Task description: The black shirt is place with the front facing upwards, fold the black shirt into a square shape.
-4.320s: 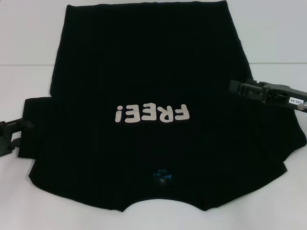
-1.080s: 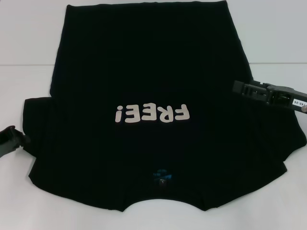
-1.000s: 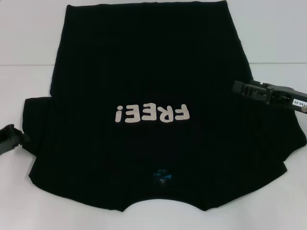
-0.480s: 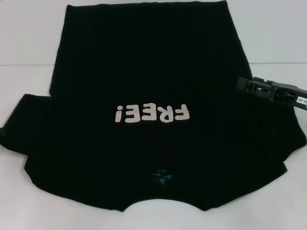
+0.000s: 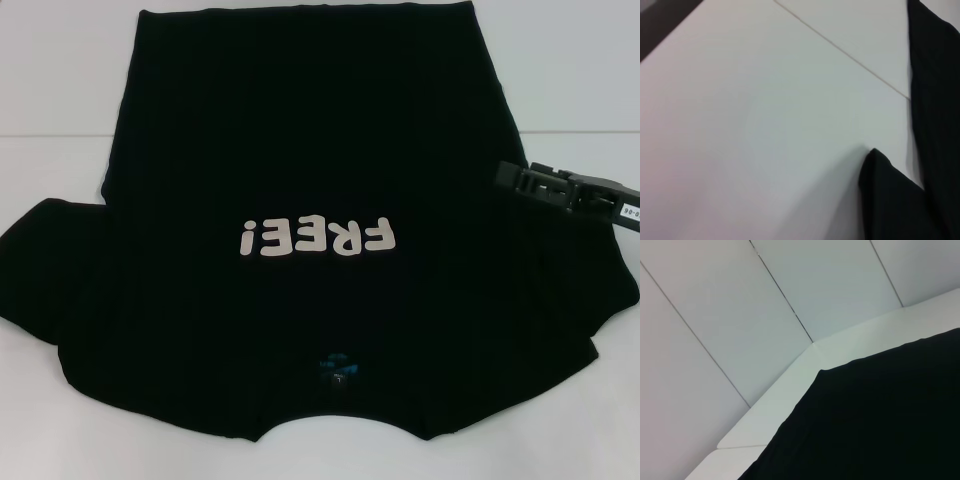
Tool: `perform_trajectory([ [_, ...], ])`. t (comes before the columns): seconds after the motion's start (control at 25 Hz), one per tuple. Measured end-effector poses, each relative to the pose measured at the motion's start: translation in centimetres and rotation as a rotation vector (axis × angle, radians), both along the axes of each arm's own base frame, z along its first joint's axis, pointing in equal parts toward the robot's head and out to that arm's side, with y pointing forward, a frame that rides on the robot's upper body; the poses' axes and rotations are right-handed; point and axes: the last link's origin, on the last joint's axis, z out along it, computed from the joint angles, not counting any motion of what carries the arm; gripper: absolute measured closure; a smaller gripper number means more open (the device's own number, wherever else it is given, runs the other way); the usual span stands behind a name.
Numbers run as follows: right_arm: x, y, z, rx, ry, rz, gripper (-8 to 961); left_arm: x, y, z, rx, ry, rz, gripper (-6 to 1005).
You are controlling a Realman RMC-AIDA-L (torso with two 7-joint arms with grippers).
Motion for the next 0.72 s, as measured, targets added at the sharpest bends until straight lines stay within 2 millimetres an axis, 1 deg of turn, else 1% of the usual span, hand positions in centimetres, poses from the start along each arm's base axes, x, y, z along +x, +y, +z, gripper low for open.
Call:
perform_trajectory([
  [0.2, 0.1, -0.1, 0.0, 0.003, 0.003, -0.006, 244, -0.1, 0.2, 0.8, 0.027, 0.015, 0.006, 928],
  [0.28, 0.2, -0.1, 0.1, 0.004, 0.003, -0.007, 245, 0.2, 0.7, 1.2, 0.024, 0.026, -0.008, 923],
  [0.32, 0.2, -0.1, 0.1, 0.004, 0.003, -0.007, 245, 0.7, 1.4, 1.6, 0.009, 0.042, -0.028, 920],
  [0.44, 0.2, -0.1, 0.1, 0.004, 0.003, -0.007, 246, 1.2, 1.8, 1.6, -0.014, 0.055, -0.041, 912],
  [0.48, 0.2, -0.1, 0.1, 0.004, 0.003, -0.006, 246, 1.6, 2.1, 1.6, -0.030, 0.057, -0.051, 909],
  [0.52, 0.2, -0.1, 0.1, 0.004, 0.002, -0.005, 246, 2.5, 2.4, 1.5, -0.059, 0.050, -0.071, 907],
  [0.56, 0.1, 0.0, 0.1, 0.004, 0.002, -0.004, 247, 2.5, 2.4, 1.5, -0.059, 0.050, -0.071, 904],
  [0.72, 0.1, 0.0, 0.0, 0.002, 0.007, -0.007, 248, 5.3, 2.6, 1.1, -0.098, -0.019, -0.144, 893],
])
